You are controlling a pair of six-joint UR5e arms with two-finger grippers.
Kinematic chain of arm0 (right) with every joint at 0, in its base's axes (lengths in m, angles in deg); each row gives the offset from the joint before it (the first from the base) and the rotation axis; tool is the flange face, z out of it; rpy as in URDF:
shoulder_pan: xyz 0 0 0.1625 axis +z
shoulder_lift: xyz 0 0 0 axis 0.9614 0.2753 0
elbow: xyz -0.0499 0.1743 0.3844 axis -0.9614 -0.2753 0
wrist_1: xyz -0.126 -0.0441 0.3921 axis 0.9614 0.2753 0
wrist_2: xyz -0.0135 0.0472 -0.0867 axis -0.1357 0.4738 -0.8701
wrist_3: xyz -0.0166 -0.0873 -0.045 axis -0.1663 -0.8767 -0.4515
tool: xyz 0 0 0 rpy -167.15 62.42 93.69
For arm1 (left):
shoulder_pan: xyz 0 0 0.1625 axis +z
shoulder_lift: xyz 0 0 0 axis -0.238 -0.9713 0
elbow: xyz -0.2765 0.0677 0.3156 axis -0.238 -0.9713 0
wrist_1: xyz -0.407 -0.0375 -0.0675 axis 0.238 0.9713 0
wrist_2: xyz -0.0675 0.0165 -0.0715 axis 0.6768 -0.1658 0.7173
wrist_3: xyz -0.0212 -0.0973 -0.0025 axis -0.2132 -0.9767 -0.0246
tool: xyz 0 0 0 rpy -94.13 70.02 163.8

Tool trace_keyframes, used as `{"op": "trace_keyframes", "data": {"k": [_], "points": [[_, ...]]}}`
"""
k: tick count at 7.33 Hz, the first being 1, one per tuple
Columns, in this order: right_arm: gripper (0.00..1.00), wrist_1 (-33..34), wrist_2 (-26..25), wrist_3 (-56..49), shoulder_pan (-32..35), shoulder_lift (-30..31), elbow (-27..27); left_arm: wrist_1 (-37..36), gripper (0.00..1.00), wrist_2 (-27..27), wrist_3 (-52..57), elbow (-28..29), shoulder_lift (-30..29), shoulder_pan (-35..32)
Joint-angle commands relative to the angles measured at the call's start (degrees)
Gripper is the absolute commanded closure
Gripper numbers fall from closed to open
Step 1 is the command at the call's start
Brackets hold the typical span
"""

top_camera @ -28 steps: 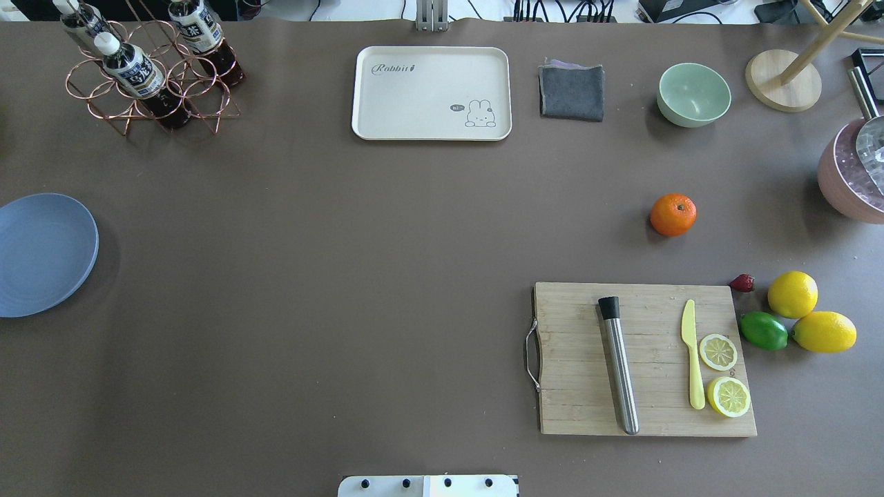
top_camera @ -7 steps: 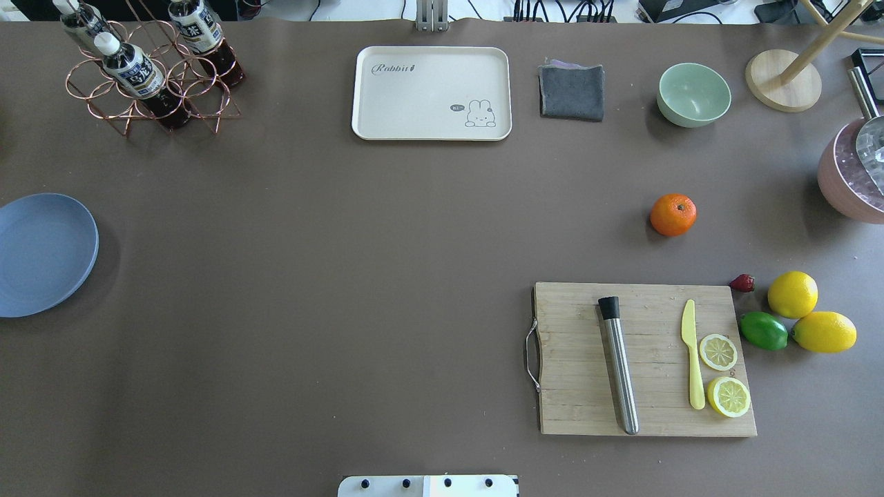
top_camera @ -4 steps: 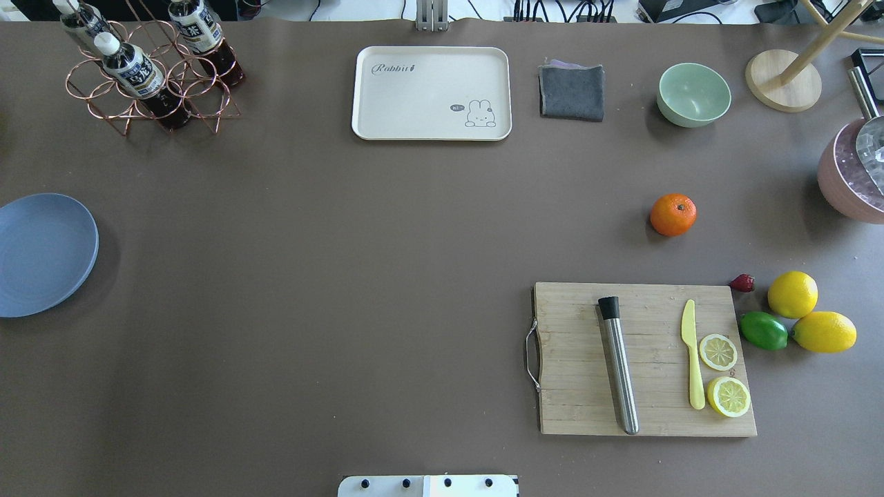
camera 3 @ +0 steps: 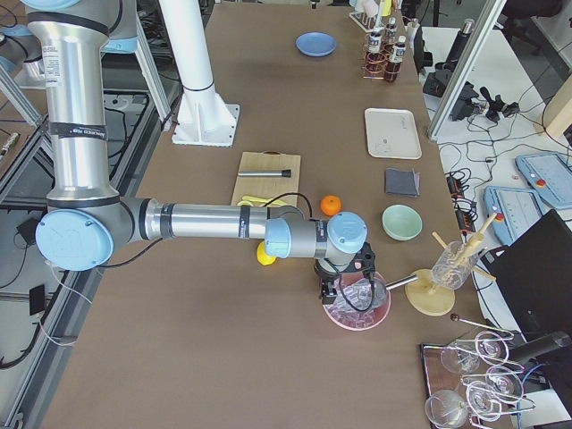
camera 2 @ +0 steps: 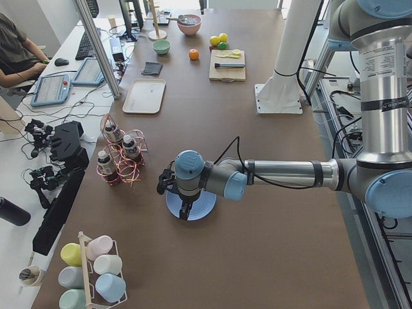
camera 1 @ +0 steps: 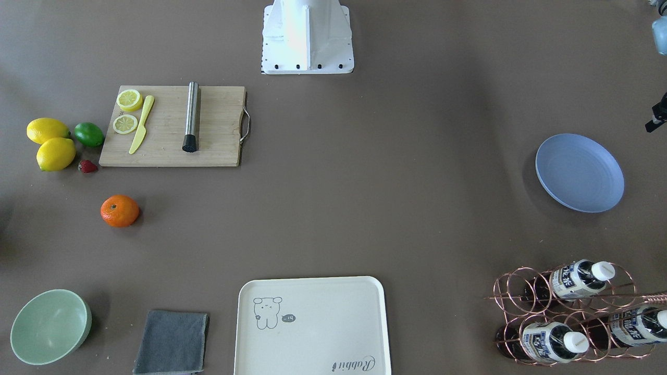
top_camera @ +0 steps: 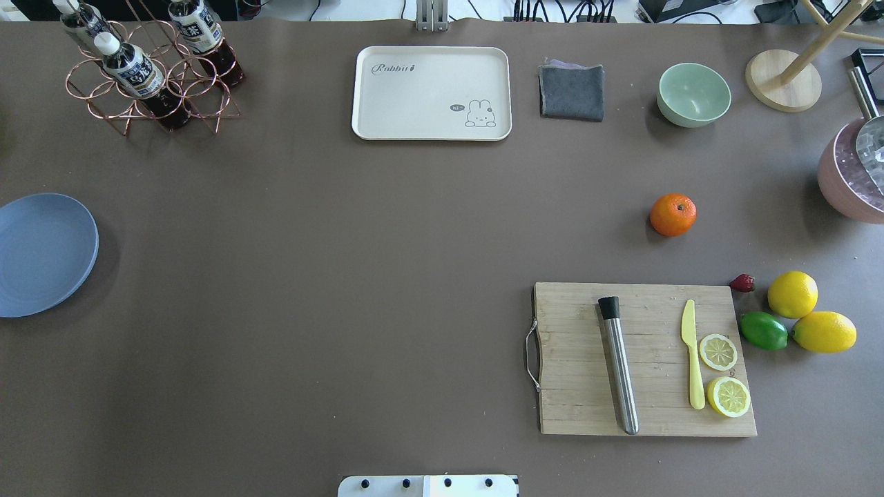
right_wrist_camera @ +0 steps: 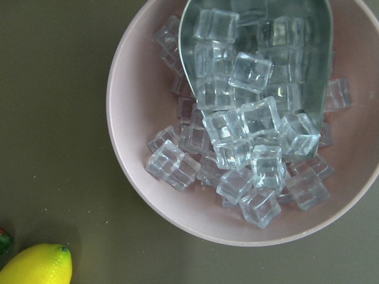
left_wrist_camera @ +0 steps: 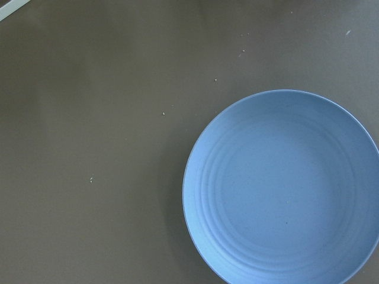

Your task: Pick orange to plate

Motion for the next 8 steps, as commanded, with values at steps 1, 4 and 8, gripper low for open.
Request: {"op": "trace_keyframes", "data": {"k": [1,4,8], "points": [[0.0,0.1,0.1,0.0,-0.1,-0.3,-0.6,1.5,0.03,-0.4,-0.2,0.5,0.3,0.2],[0.0,0.0,1.0,1.1,-1.7,-0.8,-0.4,2.2,0.02,-0.5,-0.3,4.6,-1.9,2.7],[0.0,0.0,1.2,1.1,-3.6,-2.7,-0.6,19.5,0.03,-0.5,-9.0,20.6,-5.8,6.0]]}}
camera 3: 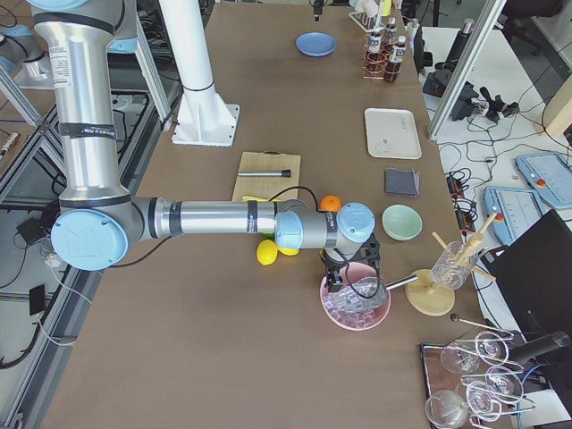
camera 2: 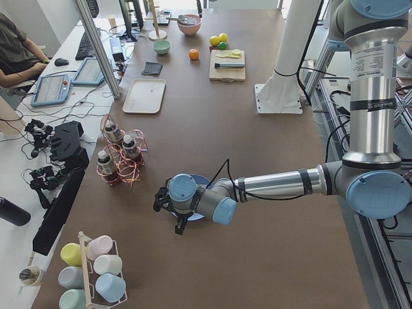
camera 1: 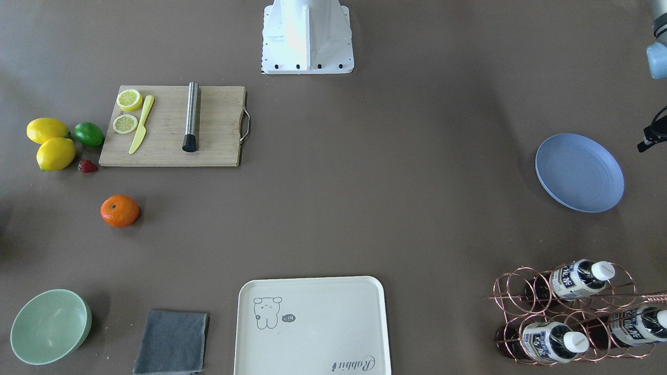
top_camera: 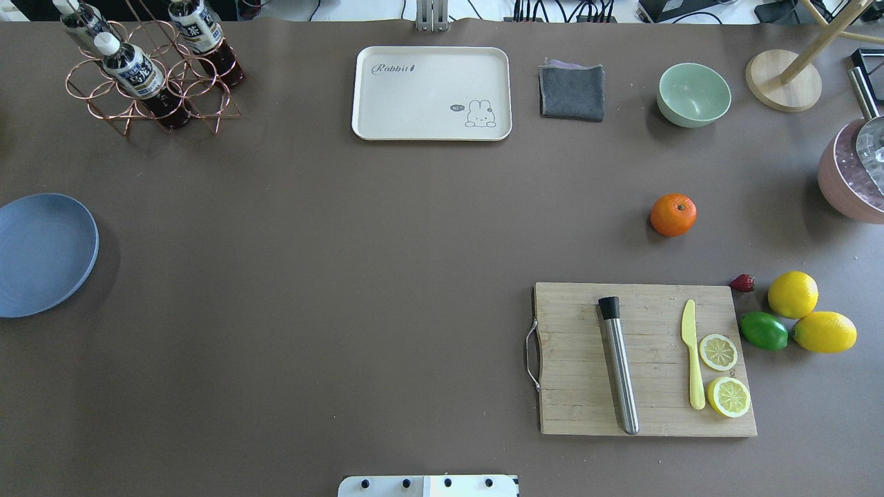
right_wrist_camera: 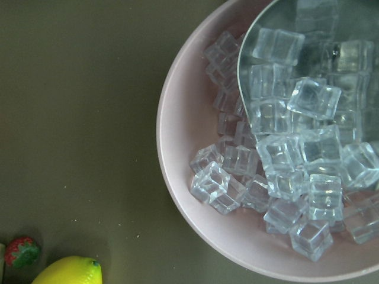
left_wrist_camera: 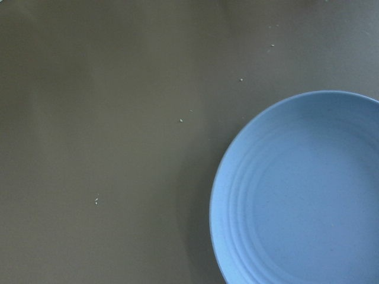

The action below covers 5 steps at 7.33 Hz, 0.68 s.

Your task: Pick orange to plate

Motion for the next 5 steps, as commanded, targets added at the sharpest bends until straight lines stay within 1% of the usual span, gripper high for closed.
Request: {"op": "trace_keyframes", "data": {"k": [1,2,4,5], "points": [[0.0,0.0,-0.1,0.0,-0.7,-0.7,-0.1,2.5,0.04,0.0,-1.9,3.4,-1.4,1.4],[0.0,0.0,-0.1,0.0,-0.8,-0.7,0.0,2.5,0.08,0.0,-2.0,3.9,-1.7,1.9],[0.0,0.0,-0.3,0.0,-1.3,-0.7,-0.1,2.5,0.11,-0.1,-2.1,7.4,-5.3,3.5],[0.0,0.0,-0.3,0.0,-1.4,-0.7,-0.2,2.5,0.11,-1.0,-2.1,8.0,-6.4,4.6]]}}
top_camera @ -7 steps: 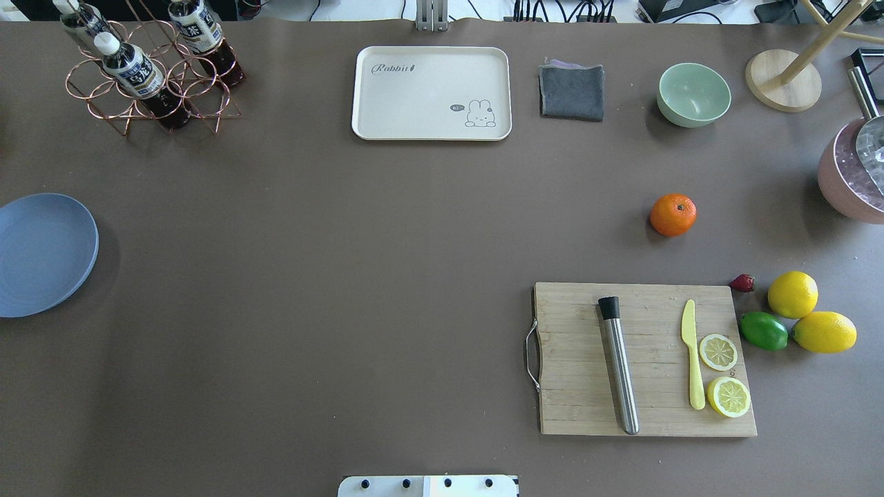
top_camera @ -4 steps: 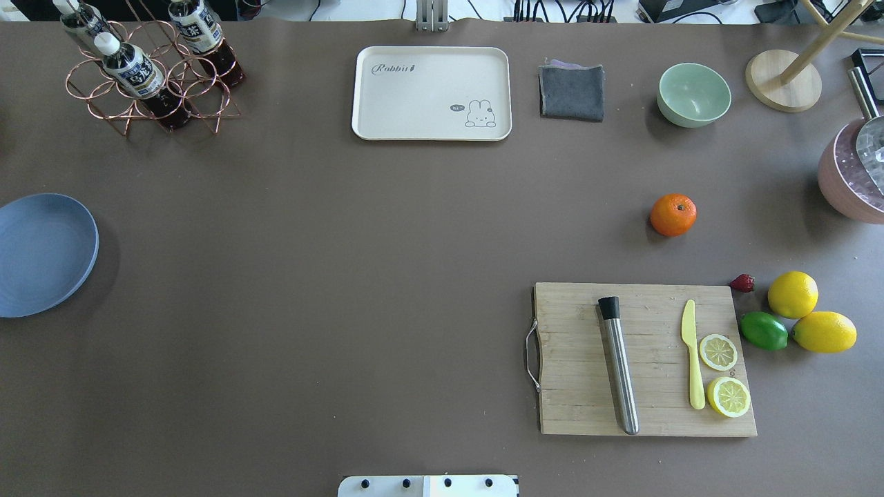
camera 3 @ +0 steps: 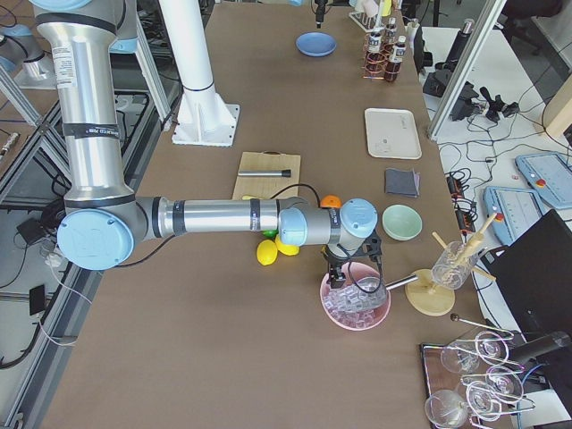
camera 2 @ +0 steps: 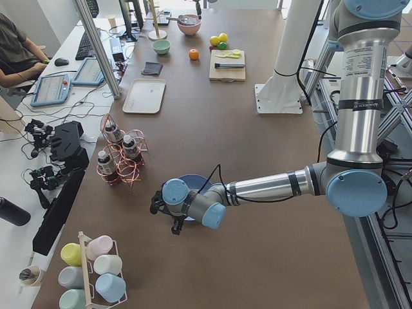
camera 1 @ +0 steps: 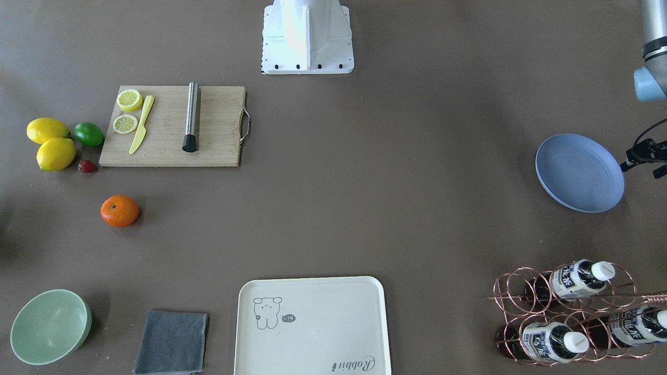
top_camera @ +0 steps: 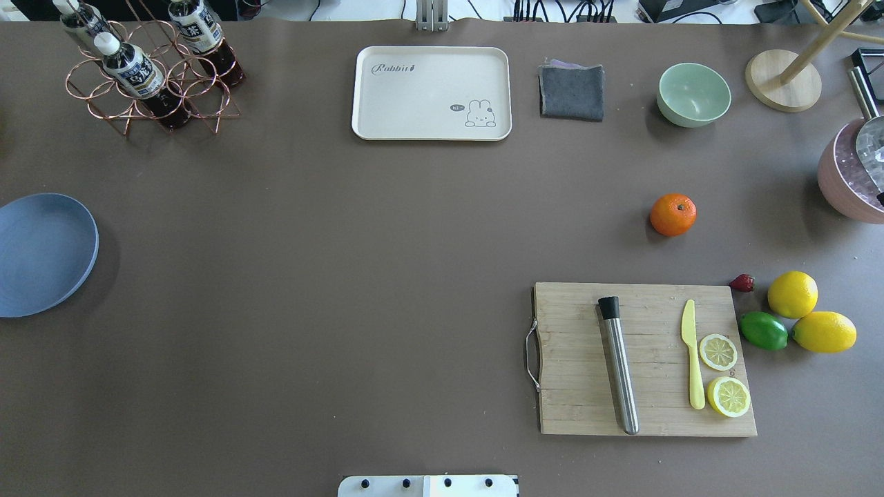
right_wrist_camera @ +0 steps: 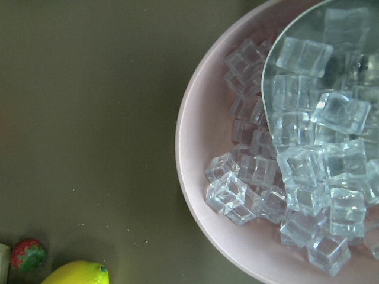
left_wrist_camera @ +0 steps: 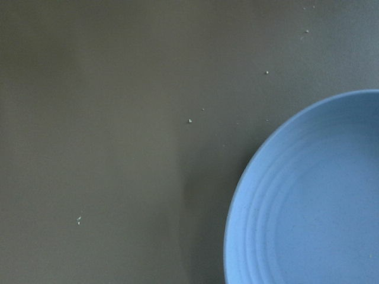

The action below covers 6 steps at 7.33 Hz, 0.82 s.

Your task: Pick orange to plate

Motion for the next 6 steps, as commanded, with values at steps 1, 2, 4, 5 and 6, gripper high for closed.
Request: {"op": "trace_keyframes", "data": {"k": [1,2,4,5,6], "points": [[0.0,0.0,-0.2,0.0,-0.3,0.0,-0.1,0.0,0.12,-2.3,-1.4,1.7,-2.4,2.7],[0.0,0.0,-0.2,0.0,-0.9,-0.1,-0.3,0.3,0.16,-2.6,-2.3,1.8,-2.7,3.7],[0.0,0.0,-0.3,0.0,-1.3,-0.5,-0.6,1.1,0.31,-2.7,-2.3,2.4,-2.6,3.7],[0.0,0.0,-0.3,0.1,-1.5,-0.6,-0.5,1.2,0.39,-2.7,-2.3,2.8,-2.7,3.7],[0.0,0.0,-0.3,0.1,-1.5,-0.8,-0.5,1.2,0.46,-2.7,-2.3,3.0,-2.7,3.7]]}}
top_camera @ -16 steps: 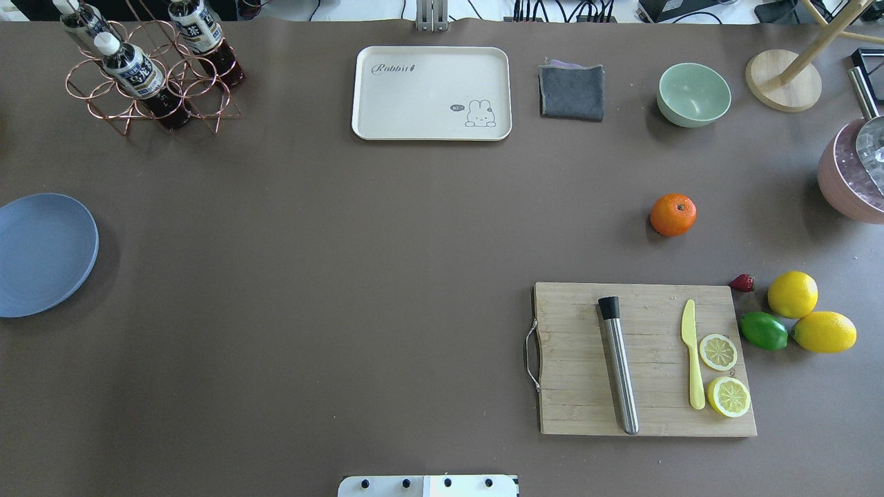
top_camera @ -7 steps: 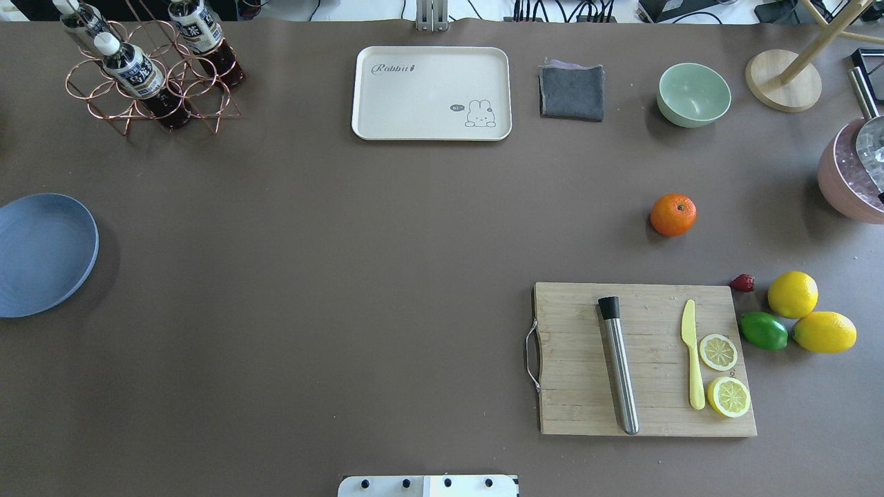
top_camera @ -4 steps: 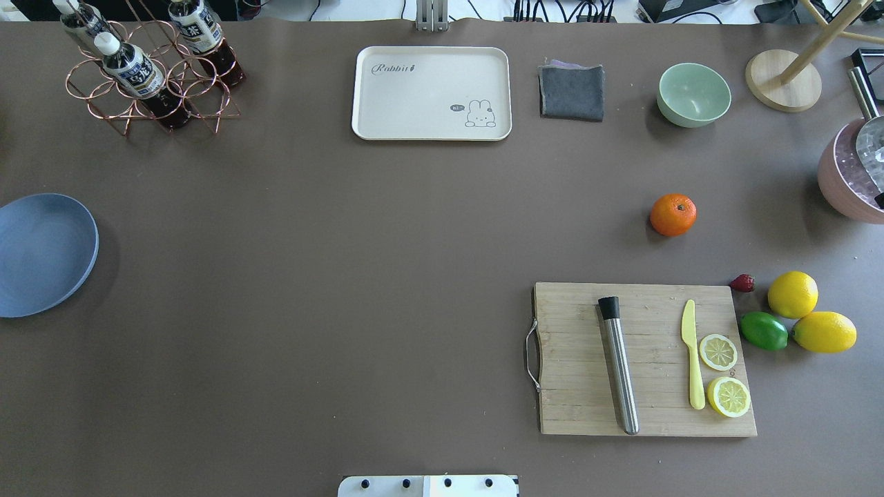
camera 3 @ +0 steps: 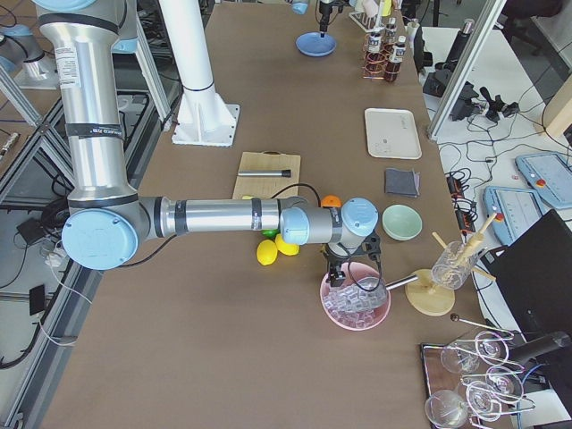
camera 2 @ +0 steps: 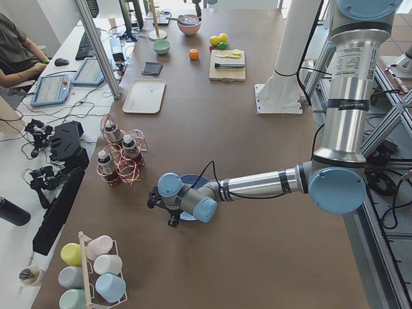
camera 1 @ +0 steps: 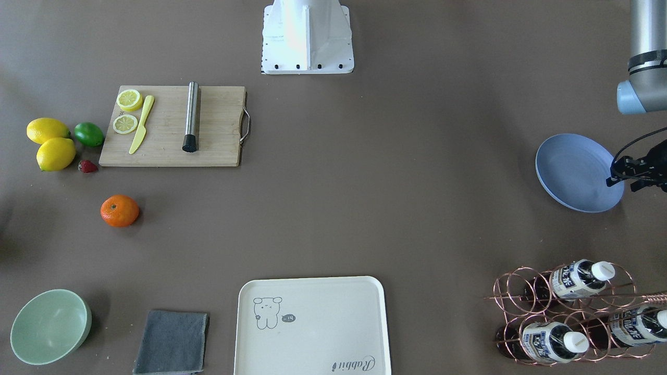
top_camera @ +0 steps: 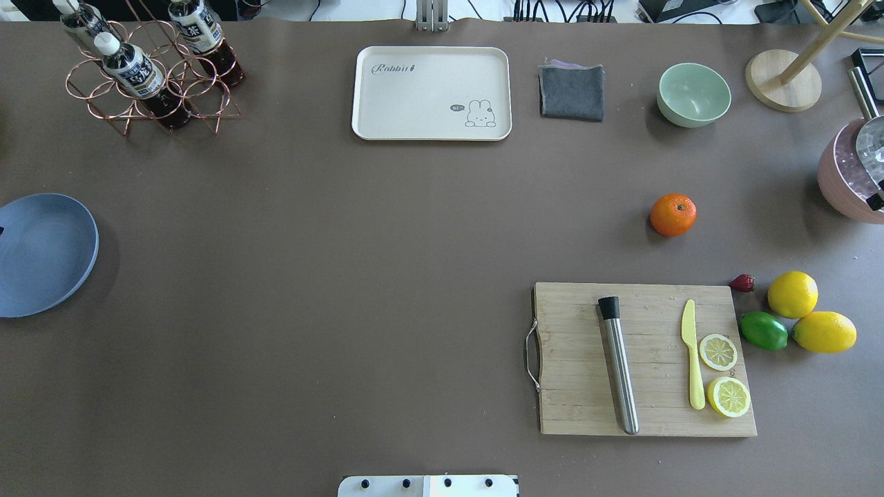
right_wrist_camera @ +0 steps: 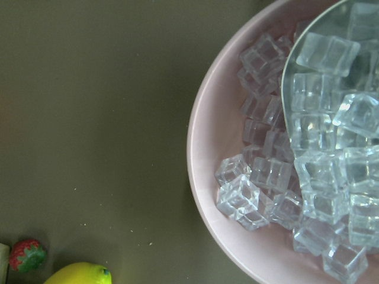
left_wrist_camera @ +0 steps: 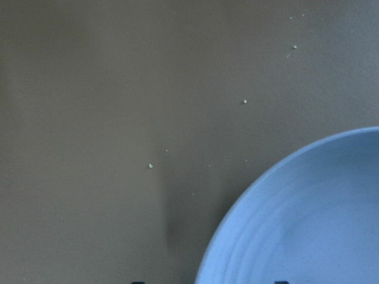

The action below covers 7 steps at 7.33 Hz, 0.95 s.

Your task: Pick orange to plate

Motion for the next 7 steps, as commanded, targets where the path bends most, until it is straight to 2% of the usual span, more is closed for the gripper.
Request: {"op": "trace_keyframes", "data": {"k": [1,2,3,4,5,6,7], "points": [[0.0,0.0,0.0,0.0,-0.2,-0.3,0.1,0.2,0.5,0.0,0.0,0.4,0.0,0.1],[0.0,0.0,0.0,0.0,-0.2,-0.5,0.1,0.2,0.57,0.0,-0.1,0.4,0.0,0.1],[0.0,0.0,0.0,0.0,-0.2,-0.7,0.1,0.2,0.71,0.0,-0.1,0.4,0.0,0.1],[0.0,0.0,0.0,0.0,-0.2,-0.7,0.2,0.1,0.77,0.0,-0.2,0.4,-0.1,0.2],[0.0,0.0,0.0,0.0,-0.3,-0.7,0.1,0.1,0.93,-0.1,-0.2,1.5,-1.0,0.4],[0.0,0.0,0.1,-0.1,-0.4,-0.8,0.2,-0.3,1.0,0.0,-0.3,1.6,-1.4,0.4],[0.0,0.0,0.1,0.2,-0.4,-1.3,0.1,-0.6,1.0,0.1,-0.5,1.4,-2.5,0.4]]}}
